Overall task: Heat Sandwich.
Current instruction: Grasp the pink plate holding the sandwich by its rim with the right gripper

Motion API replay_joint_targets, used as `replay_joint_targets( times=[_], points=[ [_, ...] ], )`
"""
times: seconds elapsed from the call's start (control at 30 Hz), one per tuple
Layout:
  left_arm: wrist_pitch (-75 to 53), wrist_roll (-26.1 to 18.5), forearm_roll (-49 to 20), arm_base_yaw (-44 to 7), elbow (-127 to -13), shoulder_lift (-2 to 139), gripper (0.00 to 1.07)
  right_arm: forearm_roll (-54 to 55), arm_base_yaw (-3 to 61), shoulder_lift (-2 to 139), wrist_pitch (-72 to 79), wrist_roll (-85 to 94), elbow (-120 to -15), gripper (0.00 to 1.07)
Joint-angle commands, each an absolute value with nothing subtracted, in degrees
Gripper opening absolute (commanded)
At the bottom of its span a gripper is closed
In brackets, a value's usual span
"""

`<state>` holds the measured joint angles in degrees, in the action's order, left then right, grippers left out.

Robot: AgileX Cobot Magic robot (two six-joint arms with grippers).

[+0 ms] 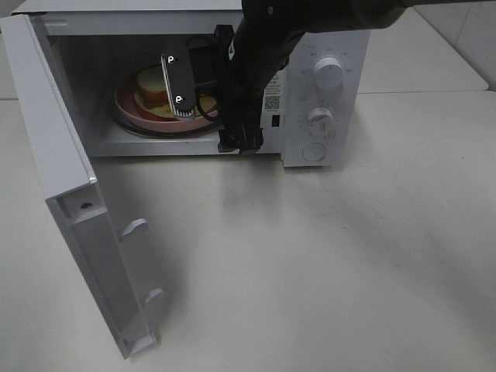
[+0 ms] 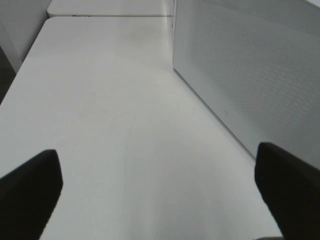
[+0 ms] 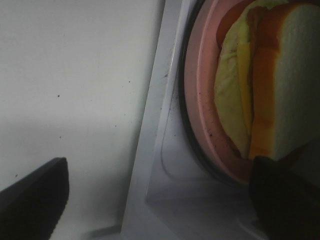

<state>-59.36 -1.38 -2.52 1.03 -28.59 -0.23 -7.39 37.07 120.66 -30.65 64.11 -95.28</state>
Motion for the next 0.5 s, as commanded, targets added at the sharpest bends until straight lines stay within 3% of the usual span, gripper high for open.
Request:
replay_joint_targets(
  times=[0.03,0.5],
  points=[
    [-59.01,-1.43,-2.64,1.26,-28.3,-1.49,1.03,-7.45,37.41,123.07,-29.68,63.37,-97.57,0.92],
    [-59.01,-1.43,-2.64,1.26,-28.3,-1.49,1.03,-10.08,37.41,132.07,-29.45,59.01,-108.58,0.89]
  ],
)
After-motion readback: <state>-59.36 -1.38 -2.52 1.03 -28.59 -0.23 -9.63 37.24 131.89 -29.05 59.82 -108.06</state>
